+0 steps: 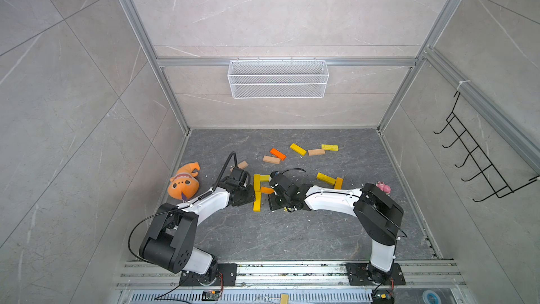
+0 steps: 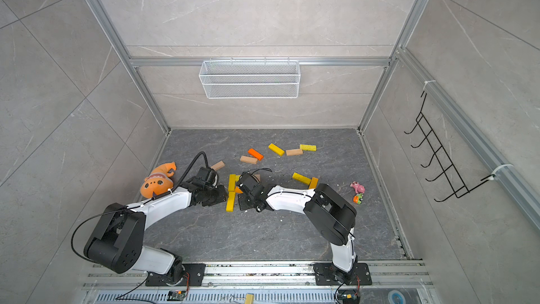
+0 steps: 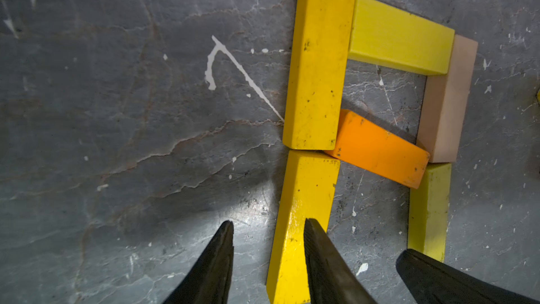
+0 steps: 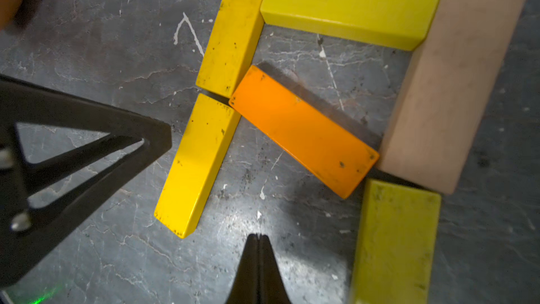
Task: Assemble the number 8 with building blocks
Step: Adjust the building block at the center of the board.
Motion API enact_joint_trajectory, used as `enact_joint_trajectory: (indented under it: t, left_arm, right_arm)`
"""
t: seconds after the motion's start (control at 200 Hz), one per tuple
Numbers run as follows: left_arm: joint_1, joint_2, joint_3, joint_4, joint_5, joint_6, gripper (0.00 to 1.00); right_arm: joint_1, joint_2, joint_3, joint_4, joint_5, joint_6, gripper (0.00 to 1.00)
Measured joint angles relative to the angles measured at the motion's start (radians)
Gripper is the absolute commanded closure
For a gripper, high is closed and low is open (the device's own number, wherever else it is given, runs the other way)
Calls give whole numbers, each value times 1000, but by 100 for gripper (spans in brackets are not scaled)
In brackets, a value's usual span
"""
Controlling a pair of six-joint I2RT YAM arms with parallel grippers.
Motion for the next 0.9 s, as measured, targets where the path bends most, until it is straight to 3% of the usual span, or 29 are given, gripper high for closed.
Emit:
enact_joint_trajectory:
  t: [0.424, 0.899]
  left_arm:
    - [21, 0, -21, 19, 9, -18, 62]
    - [40, 0, -48, 19, 9, -18, 64]
  right_arm:
    - [0, 151, 170, -29, -23, -4, 100]
    - [0, 221, 263, -56, -39, -5, 100]
